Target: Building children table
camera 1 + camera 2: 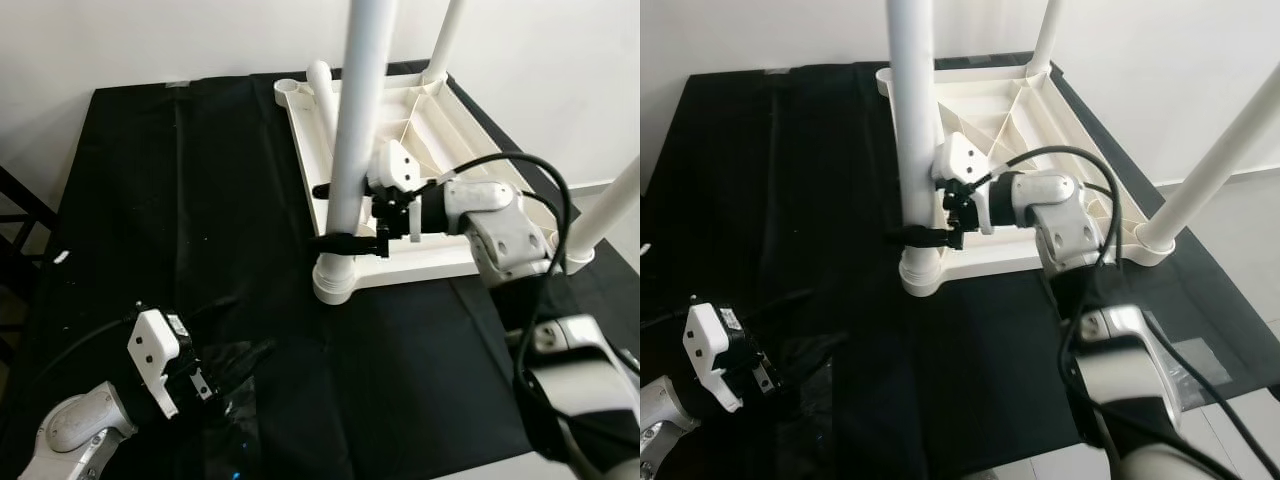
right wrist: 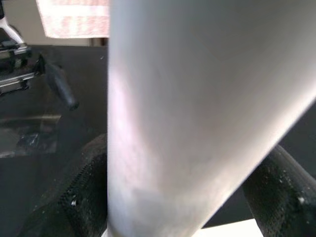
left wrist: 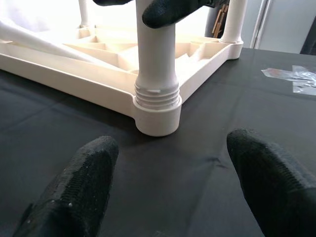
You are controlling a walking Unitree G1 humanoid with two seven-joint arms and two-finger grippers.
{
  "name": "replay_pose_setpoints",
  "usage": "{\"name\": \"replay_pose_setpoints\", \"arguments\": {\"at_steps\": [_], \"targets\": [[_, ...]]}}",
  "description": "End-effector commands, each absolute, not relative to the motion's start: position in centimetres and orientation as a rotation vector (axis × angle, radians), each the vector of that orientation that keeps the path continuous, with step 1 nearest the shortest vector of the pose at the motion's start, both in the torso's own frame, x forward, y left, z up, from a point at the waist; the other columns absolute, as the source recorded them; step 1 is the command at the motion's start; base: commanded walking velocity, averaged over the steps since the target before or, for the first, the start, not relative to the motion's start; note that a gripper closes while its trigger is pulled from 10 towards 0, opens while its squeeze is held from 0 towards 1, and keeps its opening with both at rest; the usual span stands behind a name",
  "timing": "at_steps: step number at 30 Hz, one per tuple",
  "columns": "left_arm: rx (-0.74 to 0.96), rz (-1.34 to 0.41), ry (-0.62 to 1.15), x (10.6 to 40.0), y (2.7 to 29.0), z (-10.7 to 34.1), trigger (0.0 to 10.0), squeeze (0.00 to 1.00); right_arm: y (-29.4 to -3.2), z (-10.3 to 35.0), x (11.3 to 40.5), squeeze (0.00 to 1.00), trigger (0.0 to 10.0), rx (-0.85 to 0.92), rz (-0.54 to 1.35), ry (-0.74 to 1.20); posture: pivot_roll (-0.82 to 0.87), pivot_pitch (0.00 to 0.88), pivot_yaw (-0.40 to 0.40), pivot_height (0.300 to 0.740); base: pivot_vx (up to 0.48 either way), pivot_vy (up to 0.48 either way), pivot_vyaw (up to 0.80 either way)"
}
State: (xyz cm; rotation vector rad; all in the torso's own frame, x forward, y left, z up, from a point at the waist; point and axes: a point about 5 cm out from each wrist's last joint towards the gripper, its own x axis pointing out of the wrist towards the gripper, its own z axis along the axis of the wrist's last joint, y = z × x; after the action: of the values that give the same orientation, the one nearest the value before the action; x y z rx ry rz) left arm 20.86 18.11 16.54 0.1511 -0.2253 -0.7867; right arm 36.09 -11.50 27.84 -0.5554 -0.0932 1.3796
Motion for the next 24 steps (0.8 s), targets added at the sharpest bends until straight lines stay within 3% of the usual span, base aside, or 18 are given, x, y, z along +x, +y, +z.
{"name": "replay_pose_setpoints", "arguments": {"at_steps": [1, 4, 5, 7, 8, 16, 20, 24], "targets": [[0.155, -0.780, -0.215, 20.5, 18.0, 16.2, 10.0, 0.00, -11.6, 27.5, 36.5, 0.00, 10.0, -0.579, 1.397, -0.043, -0.06, 0.233, -0.073, 0.740, 0.000, 0.000, 0.00], [0.160, -0.768, -0.217, 20.4, 18.1, 16.2, 10.0, 0.00, -11.3, 27.7, 36.7, 0.00, 10.0, -0.590, 1.411, -0.042, -0.06, 0.239, -0.077, 0.740, 0.000, 0.000, 0.00], [0.164, -0.756, -0.219, 20.3, 18.2, 16.2, 10.0, 0.00, -11.0, 27.8, 36.9, 0.00, 6.0, -0.599, 1.427, -0.039, -0.05, 0.242, -0.081, 0.740, 0.000, 0.000, 0.00], [0.164, -0.756, -0.219, 20.3, 18.2, 16.2, 10.0, 0.00, -11.0, 27.8, 36.9, 0.00, 6.0, -0.599, 1.427, -0.039, -0.05, 0.242, -0.081, 0.740, 0.000, 0.000, 0.00], [0.174, -0.744, -0.221, 20.2, 18.3, 16.2, 10.0, 0.00, -10.8, 27.9, 37.0, 0.00, 0.0, -0.600, 1.458, -0.042, -0.05, 0.242, -0.081, 0.740, 0.000, 0.000, 0.00], [0.189, -0.702, -0.226, 20.2, 18.2, 16.0, 10.0, 0.00, -10.9, 27.6, 36.4, 0.00, 0.0, -0.487, 1.568, -0.089, -0.07, 0.234, -0.091, 0.740, 0.000, 0.000, 0.00], [0.194, -0.697, -0.222, 20.3, 18.2, 15.9, 10.0, 0.00, -12.0, 27.2, 36.2, 0.00, 0.0, -0.399, 1.497, -0.135, -0.09, 0.229, -0.077, 0.740, 0.000, 0.000, 0.00], [0.190, -0.691, -0.220, 20.5, 18.3, 15.8, 10.0, 0.00, -13.1, 26.2, 36.4, 0.00, 0.0, -0.301, 1.270, -0.163, -0.10, 0.222, -0.078, 0.740, 0.000, 0.000, 0.00]]}}
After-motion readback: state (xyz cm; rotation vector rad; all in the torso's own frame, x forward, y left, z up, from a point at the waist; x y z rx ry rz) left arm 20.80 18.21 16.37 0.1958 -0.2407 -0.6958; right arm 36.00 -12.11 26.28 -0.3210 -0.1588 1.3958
